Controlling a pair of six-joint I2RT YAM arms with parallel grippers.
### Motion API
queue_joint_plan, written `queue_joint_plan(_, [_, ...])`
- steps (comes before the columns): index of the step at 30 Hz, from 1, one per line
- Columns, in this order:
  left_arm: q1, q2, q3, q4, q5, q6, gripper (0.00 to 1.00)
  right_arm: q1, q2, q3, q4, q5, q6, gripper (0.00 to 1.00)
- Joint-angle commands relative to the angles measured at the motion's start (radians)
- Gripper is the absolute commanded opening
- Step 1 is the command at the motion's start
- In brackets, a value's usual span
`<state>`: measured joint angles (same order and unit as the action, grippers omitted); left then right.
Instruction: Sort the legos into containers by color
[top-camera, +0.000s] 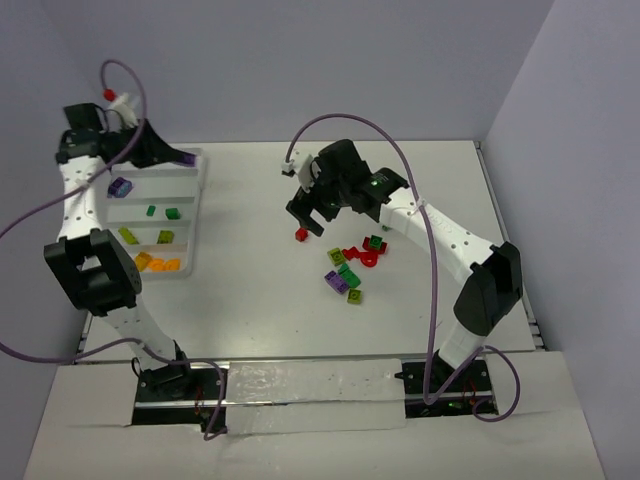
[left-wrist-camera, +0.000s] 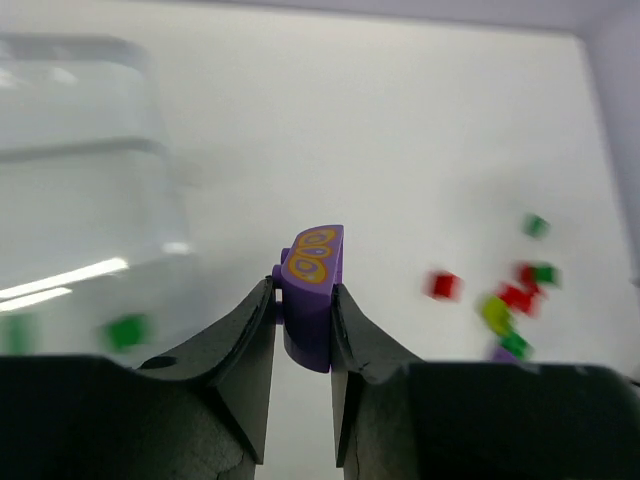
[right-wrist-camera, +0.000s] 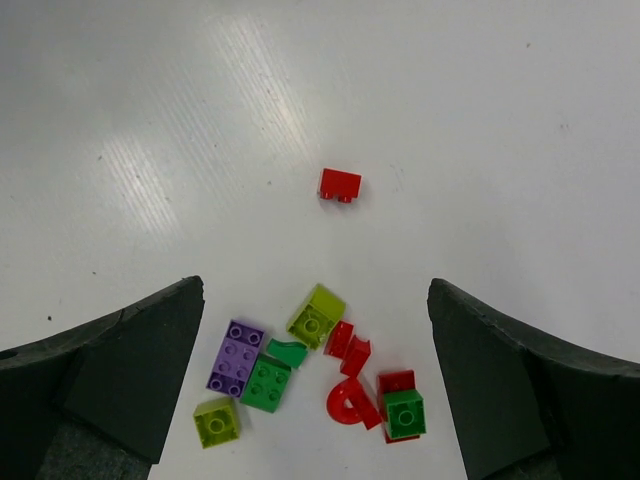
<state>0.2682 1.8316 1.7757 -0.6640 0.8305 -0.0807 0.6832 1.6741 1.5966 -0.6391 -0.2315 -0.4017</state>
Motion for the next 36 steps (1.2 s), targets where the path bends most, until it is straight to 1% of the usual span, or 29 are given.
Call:
queue_joint_plan(1, [0.139,0.136,0.244,-0.182,-0.224,0.174,0.00,-0.031,-0.045,-0.012,0.018,-0.009,0.012,1.00])
queue_joint_plan(2, [0.163,0.183,0.302,-0.198,-0.283,0.186,0.00,-0.038,-0.043,-0.018,0.021,-0.013,0.015,1.00])
queue_joint_plan(4, [0.178,0.246,0.361,-0.186,-0.376,0.203,0.00,-0.047,-0.045,-0.026,0.022,-0.015,0.015,1.00])
queue_joint_plan(5, [0.176,0.264,0.374,-0.177,-0.386,0.207,0.00,-0.047,-0.043,-0.027,0.023,-0.015,0.015,1.00])
queue_joint_plan(7, [0.177,0.297,0.380,-0.137,-0.472,0.204,0.03,-0.057,-0.043,-0.033,0.023,-0.017,0.012,1.00])
queue_joint_plan(8, [0.177,0.315,0.378,-0.107,-0.509,0.205,0.07,-0.064,-0.041,-0.035,0.022,-0.016,0.015,1.00])
queue_joint_plan(10, [0.177,0.340,0.377,-0.070,-0.542,0.202,0.12,-0.074,-0.039,-0.037,0.022,-0.018,0.018,1.00])
queue_joint_plan(12, [0.175,0.363,0.379,-0.048,-0.566,0.203,0.13,-0.083,-0.039,-0.038,0.022,-0.017,0.020,1.00])
queue_joint_plan(13, [0.172,0.395,0.385,-0.032,-0.585,0.201,0.16,-0.089,-0.040,-0.042,0.021,-0.016,0.018,1.00])
queue_joint_plan(20, [0.166,0.456,0.389,0.070,-0.612,0.190,0.20,-0.103,-0.033,-0.031,0.003,-0.011,0.014,1.00])
queue_joint_plan(23, [0.158,0.481,0.383,0.106,-0.607,0.170,0.25,-0.105,-0.025,-0.020,-0.011,-0.008,0.010,1.00])
queue_joint_plan(24, [0.155,0.486,0.383,0.111,-0.606,0.169,0.27,-0.105,-0.025,-0.019,-0.013,-0.005,0.007,1.00])
queue_joint_plan(27, [0.147,0.499,0.374,0.125,-0.605,0.171,0.38,-0.105,-0.025,-0.022,-0.016,0.004,0.002,1.00])
queue_joint_plan(29, [0.145,0.498,0.361,0.145,-0.604,0.164,0.49,-0.104,-0.024,-0.024,-0.016,0.008,0.001,1.00])
queue_joint_plan(32, [0.144,0.498,0.347,0.160,-0.597,0.164,0.59,-0.105,-0.020,-0.024,-0.016,0.008,0.001,1.00])
queue_joint_plan(34, [0.143,0.499,0.358,0.156,-0.589,0.164,0.64,-0.105,-0.016,-0.021,-0.016,0.009,0.001,1.00])
queue_joint_plan(36, [0.142,0.495,0.382,0.140,-0.573,0.162,0.65,-0.105,-0.013,-0.016,-0.016,0.009,0.002,1.00])
